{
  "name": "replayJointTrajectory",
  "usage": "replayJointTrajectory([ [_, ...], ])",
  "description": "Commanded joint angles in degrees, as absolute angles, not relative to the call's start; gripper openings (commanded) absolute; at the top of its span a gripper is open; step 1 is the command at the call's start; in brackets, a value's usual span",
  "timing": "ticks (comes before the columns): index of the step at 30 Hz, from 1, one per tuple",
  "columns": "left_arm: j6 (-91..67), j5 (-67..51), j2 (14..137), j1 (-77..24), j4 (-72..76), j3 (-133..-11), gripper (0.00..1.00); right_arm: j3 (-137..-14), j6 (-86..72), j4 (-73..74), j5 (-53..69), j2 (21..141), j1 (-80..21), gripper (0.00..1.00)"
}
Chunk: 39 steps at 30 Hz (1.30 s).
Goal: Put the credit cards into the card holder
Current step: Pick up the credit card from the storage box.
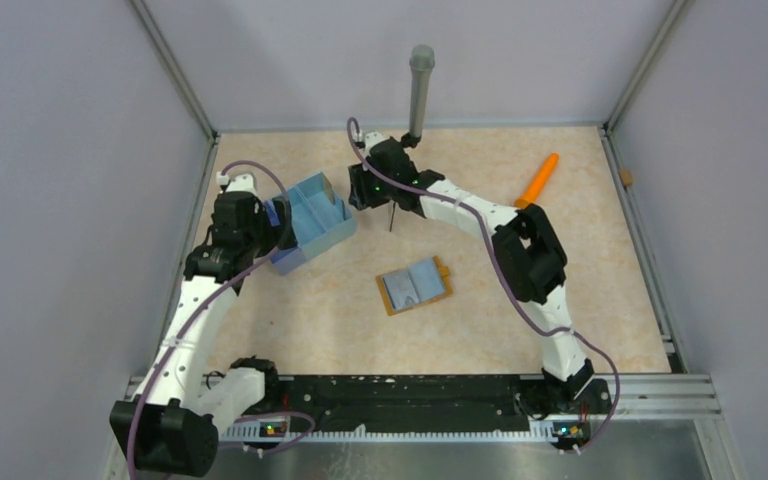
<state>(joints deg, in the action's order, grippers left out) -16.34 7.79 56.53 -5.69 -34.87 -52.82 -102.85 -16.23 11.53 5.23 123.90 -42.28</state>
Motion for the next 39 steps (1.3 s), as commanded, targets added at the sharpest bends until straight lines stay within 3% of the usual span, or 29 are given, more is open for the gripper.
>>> replayJointTrajectory([
  [1, -15.56, 8.13, 56.49, -5.23, -34.10, -52.56, 0.99, -107.98, -14.67, 13.40, 4.80, 126.19, -43.86, 0.45],
  [10, -15.80, 6.88, 56.79, -4.92, -34.10, -52.47, 0.99, -109.07, -14.25, 14.15, 4.27, 127.50, -45.10, 0.45],
  [28, -16.00, 5.80, 57.13, -4.75, -34.01, -52.39, 0.99, -112.62, -13.72, 15.38, 3.35, 130.76, -46.02, 0.18],
  [35, -16.00, 5.30, 57.30, -4.74, -33.93, -52.31, 0.99, -113.09, -12.78, 15.20, 1.94, 129.74, -46.32, 0.18],
  [39, -16.00, 5.10, 57.39, -4.66, -33.93, -52.29, 0.99, -113.16, -12.23, 15.20, 1.36, 129.73, -46.48, 0.03],
])
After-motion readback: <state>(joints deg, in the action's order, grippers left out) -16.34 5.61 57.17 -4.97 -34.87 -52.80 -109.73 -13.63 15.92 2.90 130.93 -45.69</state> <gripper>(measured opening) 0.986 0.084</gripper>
